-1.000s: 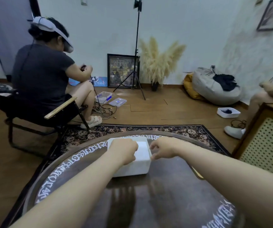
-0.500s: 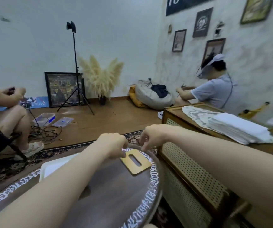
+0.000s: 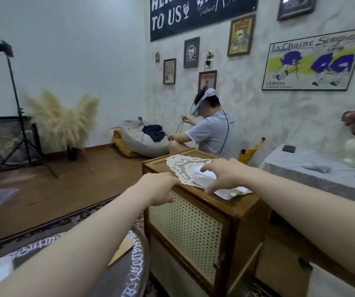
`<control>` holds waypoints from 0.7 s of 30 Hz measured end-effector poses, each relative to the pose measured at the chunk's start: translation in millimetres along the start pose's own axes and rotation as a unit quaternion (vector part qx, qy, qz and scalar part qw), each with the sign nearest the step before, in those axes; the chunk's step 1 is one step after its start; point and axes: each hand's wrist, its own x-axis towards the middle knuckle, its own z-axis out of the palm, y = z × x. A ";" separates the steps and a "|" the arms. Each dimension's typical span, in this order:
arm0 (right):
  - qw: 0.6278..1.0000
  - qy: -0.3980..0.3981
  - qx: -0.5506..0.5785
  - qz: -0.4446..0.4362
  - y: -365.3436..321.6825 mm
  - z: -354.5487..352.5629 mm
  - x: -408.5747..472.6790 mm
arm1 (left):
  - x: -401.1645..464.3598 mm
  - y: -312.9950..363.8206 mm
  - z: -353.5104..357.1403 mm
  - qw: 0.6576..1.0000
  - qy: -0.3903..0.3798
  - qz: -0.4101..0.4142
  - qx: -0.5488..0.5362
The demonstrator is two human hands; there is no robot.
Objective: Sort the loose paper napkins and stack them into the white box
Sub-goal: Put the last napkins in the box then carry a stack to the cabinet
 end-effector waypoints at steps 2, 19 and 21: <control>1.000 -0.001 -0.007 0.030 22.5 6.8 1.1 | 20.9 8.3 1.0 1.000 0.007 0.019 0.005; 0.998 -0.004 0.038 0.052 79.2 19.7 19.2 | 130.4 45.8 11.5 0.990 0.062 0.114 0.050; 0.998 0.013 0.047 0.050 82.1 20.9 20.8 | 133.2 44.7 14.3 0.989 0.069 0.118 0.048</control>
